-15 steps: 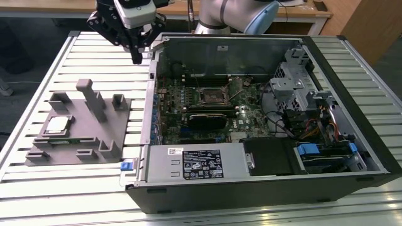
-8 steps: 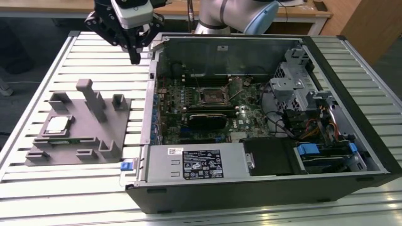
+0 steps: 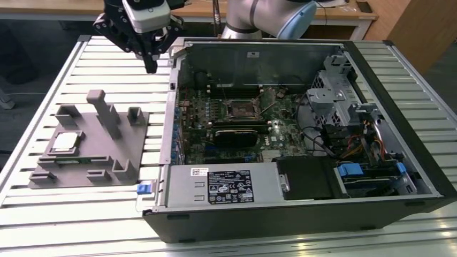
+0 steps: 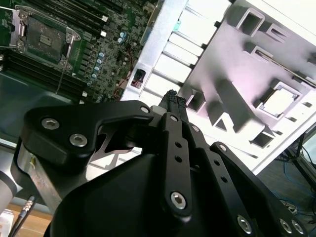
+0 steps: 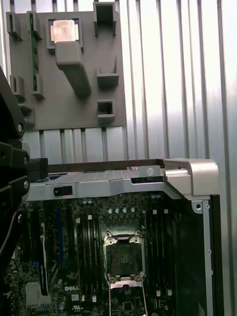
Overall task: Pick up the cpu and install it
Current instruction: 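Reach for the cpu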
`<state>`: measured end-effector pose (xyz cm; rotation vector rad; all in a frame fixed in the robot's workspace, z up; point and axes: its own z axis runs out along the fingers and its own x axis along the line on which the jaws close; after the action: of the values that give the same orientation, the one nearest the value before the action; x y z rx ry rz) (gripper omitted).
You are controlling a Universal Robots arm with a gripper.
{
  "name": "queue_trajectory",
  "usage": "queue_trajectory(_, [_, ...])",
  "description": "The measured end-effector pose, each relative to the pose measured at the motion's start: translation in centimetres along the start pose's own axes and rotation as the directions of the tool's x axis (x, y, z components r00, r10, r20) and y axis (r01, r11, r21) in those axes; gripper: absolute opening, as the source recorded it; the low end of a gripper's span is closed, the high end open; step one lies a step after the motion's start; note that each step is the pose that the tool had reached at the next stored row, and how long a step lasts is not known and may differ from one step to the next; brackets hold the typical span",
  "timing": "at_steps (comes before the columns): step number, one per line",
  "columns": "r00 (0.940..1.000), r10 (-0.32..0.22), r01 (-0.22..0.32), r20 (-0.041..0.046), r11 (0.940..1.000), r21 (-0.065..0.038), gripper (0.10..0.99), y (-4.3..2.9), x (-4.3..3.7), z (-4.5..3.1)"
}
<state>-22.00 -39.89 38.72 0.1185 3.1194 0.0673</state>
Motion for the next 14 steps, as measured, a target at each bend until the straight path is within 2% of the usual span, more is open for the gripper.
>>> queue_trajectory(14, [1.0000, 0.000, 0.000, -0.0008, 1.0000, 0.000, 0.122, -0.07, 0.84, 0.06])
